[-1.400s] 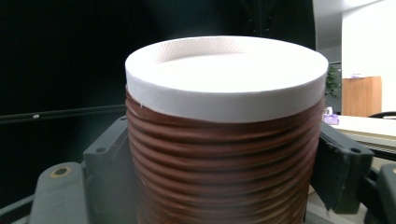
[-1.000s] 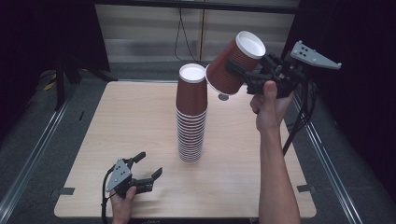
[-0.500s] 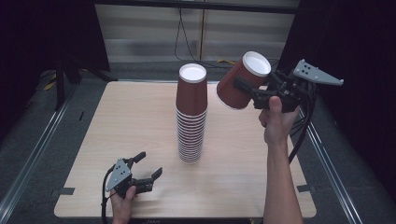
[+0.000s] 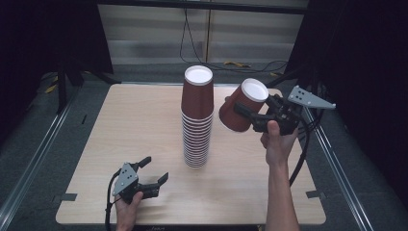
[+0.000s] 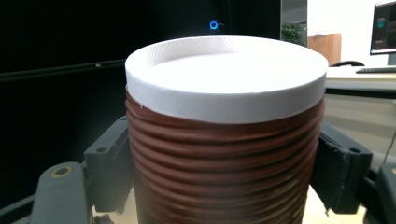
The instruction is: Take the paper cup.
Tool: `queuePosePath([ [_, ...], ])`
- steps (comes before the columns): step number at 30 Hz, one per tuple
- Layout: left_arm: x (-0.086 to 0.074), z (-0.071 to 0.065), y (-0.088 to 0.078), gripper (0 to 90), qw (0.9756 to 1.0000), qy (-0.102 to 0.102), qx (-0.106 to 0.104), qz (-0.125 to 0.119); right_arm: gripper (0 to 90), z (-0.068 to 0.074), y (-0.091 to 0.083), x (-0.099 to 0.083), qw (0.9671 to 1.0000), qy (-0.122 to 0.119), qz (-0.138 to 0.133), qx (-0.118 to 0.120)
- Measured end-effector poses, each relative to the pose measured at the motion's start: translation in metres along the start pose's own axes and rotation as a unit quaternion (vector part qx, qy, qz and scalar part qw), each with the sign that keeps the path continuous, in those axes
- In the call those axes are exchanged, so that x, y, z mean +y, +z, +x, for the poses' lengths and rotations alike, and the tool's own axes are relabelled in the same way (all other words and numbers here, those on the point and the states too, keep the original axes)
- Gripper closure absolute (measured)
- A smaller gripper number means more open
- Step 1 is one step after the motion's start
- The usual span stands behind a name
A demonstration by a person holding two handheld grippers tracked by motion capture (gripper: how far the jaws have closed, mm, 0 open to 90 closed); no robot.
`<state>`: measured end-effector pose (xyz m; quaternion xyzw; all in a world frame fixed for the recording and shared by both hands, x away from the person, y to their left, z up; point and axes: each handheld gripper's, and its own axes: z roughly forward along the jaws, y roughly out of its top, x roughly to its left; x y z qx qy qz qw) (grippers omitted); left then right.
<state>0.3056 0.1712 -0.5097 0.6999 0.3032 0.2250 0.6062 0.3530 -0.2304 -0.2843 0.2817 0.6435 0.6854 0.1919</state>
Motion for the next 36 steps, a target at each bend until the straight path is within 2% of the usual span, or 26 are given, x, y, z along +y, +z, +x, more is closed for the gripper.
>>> queuePosePath([
  [1,0.000,0.001,-0.001,15.6,1.0000,0.003,-0.007,-0.001,20.4,-0.001,-0.001,-0.006,1.0000,0.004,0.002,0.003],
  [4,0.000,0.002,0.000,15.7,0.9999,0.003,-0.010,0.000,20.4,-0.002,-0.003,-0.012,1.0000,0.006,0.006,0.001],
  [5,0.001,0.002,0.001,15.8,0.9999,-0.005,-0.011,0.006,20.5,-0.003,-0.005,-0.020,0.9999,0.010,0.012,0.006],
  [8,0.001,0.002,0.002,15.8,0.9998,-0.009,-0.018,0.009,20.5,-0.004,-0.006,-0.028,0.9997,0.016,0.015,0.009],
  [11,0.002,0.001,0.001,15.8,0.9997,-0.003,-0.024,0.008,20.5,-0.003,-0.008,-0.042,0.9994,0.023,0.023,0.012],
  [13,0.003,0.000,0.002,15.8,0.9997,-0.008,-0.022,0.007,20.5,-0.001,-0.008,-0.045,0.9993,0.024,0.026,0.010],
  [14,0.004,0.000,0.001,15.8,0.9997,0.002,-0.025,0.009,20.5,-0.001,-0.008,-0.048,0.9992,0.022,0.031,0.010],
  [16,0.007,-0.001,0.001,15.7,0.9996,-0.007,-0.028,0.002,20.6,0.001,-0.007,-0.053,0.9991,0.025,0.032,0.011],
  [17,0.008,0.000,0.001,15.7,0.9993,-0.003,-0.036,0.003,20.6,0.002,-0.007,-0.056,0.9990,0.024,0.036,0.013],
  [23,0.009,-0.009,0.004,15.8,0.9990,-0.004,-0.045,0.001,20.6,0.007,-0.008,-0.076,0.9980,0.031,0.052,0.017],
  [25,0.007,-0.014,0.007,15.9,0.9986,-0.008,-0.051,0.009,20.6,0.010,-0.006,-0.084,0.9975,0.031,0.061,0.020],
  [28,0.007,-0.018,0.011,15.9,0.9979,0.000,-0.064,0.013,20.6,0.013,-0.006,-0.090,0.9971,0.030,0.067,0.023],
  [29,0.010,-0.019,0.011,15.9,0.9974,0.008,-0.070,0.013,20.6,0.015,-0.007,-0.095,0.9968,0.030,0.069,0.025],
  [35,0.015,-0.025,0.013,15.9,0.9961,0.009,-0.087,0.007,20.8,0.021,-0.008,-0.107,0.9961,0.036,0.072,0.035],
  [36,0.016,-0.024,0.014,15.9,0.9957,0.017,-0.090,0.008,20.8,0.021,-0.008,-0.107,0.9961,0.036,0.072,0.035],
])
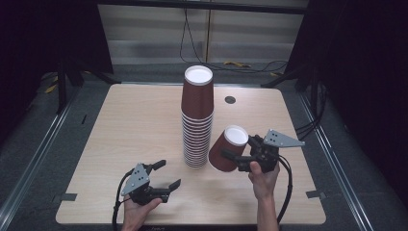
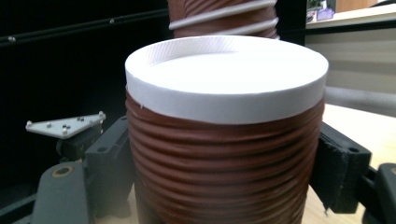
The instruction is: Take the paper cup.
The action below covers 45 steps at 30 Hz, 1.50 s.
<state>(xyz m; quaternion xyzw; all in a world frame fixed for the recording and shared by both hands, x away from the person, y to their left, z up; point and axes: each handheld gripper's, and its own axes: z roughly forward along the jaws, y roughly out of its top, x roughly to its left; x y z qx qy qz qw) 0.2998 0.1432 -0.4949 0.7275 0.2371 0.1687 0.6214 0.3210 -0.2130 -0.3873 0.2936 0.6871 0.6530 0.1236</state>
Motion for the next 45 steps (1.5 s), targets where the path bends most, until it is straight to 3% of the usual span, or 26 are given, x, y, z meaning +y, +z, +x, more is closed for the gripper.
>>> queuePosePath([
  [15,0.009,-0.010,0.009,15.6,0.9989,0.000,-0.043,-0.016,20.8,0.010,0.015,-0.035,0.9991,0.015,0.023,0.031],
  [19,0.010,-0.013,0.011,15.6,0.9984,0.010,-0.055,-0.007,20.9,0.010,0.017,-0.040,0.9989,0.017,0.026,0.037],
  [23,0.011,-0.014,0.014,16.5,0.9982,0.011,-0.059,-0.005,21.2,0.011,0.016,-0.044,0.9986,0.018,0.028,0.041],
  [26,0.010,-0.015,0.017,19.6,0.9969,0.003,-0.078,-0.013,21.2,0.011,0.017,-0.047,0.9984,0.017,0.034,0.043],
  [32,0.009,-0.018,0.021,18.1,0.9956,-0.002,-0.093,-0.012,21.2,0.014,0.023,-0.052,0.9974,0.013,0.038,0.060],
  [34,0.009,-0.019,0.022,22.4,0.9956,0.003,-0.093,-0.011,21.2,0.015,0.027,-0.055,0.9969,0.012,0.041,0.066],
  [35,0.009,-0.020,0.022,22.1,0.9947,0.007,-0.102,-0.006,21.2,0.016,0.028,-0.055,0.9969,0.012,0.041,0.066],
  [38,0.010,-0.021,0.023,19.2,0.9951,0.009,-0.098,-0.005,21.3,0.016,0.030,-0.056,0.9972,0.010,0.041,0.061],
  [45,0.012,-0.024,0.028,15.3,0.9929,0.010,-0.118,-0.005,21.4,0.018,0.034,-0.056,0.9957,0.010,0.041,0.082],
])
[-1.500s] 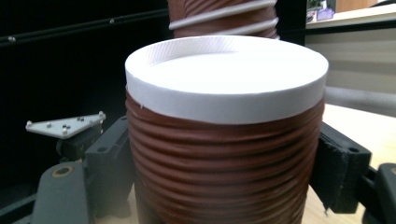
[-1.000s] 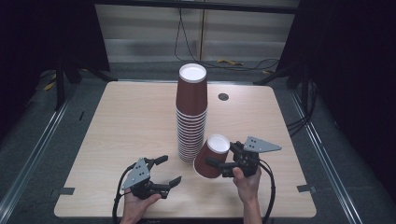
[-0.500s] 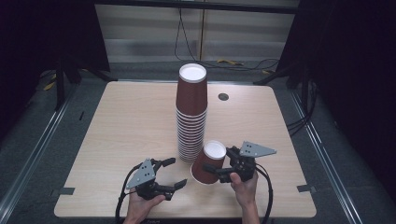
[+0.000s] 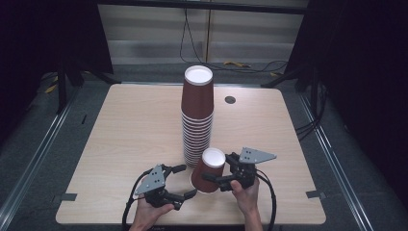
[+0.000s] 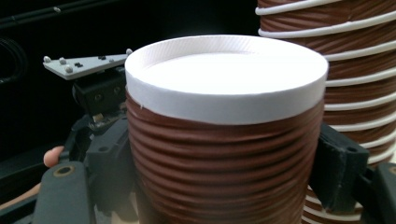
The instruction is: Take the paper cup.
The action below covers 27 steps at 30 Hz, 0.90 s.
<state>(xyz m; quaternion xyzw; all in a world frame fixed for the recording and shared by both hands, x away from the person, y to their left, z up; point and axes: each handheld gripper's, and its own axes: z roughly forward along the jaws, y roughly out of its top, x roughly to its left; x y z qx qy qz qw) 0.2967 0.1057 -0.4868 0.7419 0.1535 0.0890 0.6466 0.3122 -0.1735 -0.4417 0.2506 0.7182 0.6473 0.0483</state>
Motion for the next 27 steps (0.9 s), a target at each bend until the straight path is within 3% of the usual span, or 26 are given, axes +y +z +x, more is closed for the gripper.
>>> queuePosePath([
  [8,0.002,-0.003,0.005,15.2,0.9997,0.008,-0.023,0.011,21.5,0.003,0.007,0.000,0.9997,-0.004,-0.001,0.024],
  [18,0.003,-0.002,0.013,7.5,0.9995,0.008,-0.023,0.021,21.5,0.008,0.021,-0.001,0.9991,-0.007,0.003,0.041],
  [27,0.004,0.000,0.018,5.7,0.9994,0.000,-0.029,0.018,21.4,0.011,0.028,-0.001,0.9987,-0.007,0.004,0.051],
])
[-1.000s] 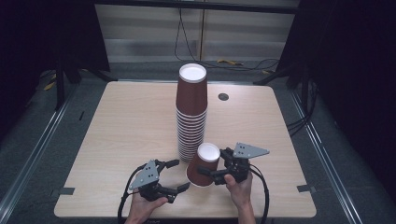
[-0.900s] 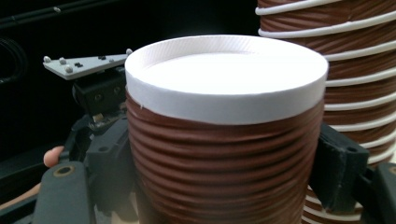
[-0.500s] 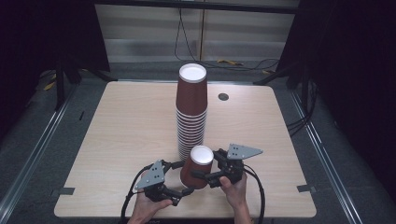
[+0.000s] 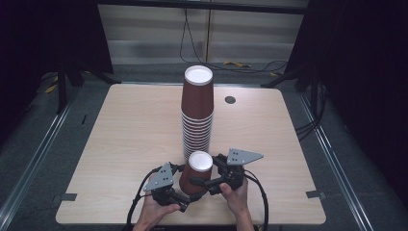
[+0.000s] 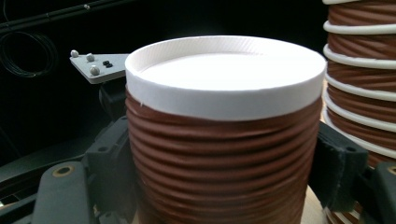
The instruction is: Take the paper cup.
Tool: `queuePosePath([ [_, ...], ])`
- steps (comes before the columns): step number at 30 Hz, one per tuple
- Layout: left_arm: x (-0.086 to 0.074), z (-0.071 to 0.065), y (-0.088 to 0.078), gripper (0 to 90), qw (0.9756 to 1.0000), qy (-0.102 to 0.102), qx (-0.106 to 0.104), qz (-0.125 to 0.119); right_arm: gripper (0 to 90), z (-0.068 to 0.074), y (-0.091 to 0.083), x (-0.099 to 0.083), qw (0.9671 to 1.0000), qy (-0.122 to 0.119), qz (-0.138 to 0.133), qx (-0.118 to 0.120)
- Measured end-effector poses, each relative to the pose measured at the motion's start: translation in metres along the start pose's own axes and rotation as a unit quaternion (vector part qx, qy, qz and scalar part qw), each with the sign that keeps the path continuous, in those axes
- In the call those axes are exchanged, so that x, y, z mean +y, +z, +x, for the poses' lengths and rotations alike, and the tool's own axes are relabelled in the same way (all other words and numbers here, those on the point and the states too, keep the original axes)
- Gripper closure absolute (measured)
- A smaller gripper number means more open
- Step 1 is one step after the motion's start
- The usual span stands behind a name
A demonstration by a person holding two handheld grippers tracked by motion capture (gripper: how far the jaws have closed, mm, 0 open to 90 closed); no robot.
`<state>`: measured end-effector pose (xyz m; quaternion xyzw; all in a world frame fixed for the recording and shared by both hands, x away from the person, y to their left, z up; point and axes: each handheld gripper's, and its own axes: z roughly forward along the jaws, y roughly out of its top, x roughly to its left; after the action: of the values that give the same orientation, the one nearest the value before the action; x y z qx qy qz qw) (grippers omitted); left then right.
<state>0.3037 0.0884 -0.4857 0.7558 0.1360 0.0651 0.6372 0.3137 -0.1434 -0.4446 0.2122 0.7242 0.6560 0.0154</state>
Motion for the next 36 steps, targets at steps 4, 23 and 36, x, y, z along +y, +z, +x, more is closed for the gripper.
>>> queuePosePath([
  [4,0.000,0.002,-0.001,8.2,0.9998,-0.010,-0.007,-0.013,21.3,0.001,0.005,0.001,0.9999,-0.002,-0.011,0.011],
  [23,0.002,0.005,-0.009,12.4,0.9999,0.007,0.008,0.010,13.9,0.001,0.012,0.003,1.0000,0.002,0.007,0.003],
  [36,0.002,0.011,-0.020,12.5,0.9995,0.014,0.024,0.017,13.7,0.000,0.004,-0.001,1.0000,0.006,0.006,-0.002],
])
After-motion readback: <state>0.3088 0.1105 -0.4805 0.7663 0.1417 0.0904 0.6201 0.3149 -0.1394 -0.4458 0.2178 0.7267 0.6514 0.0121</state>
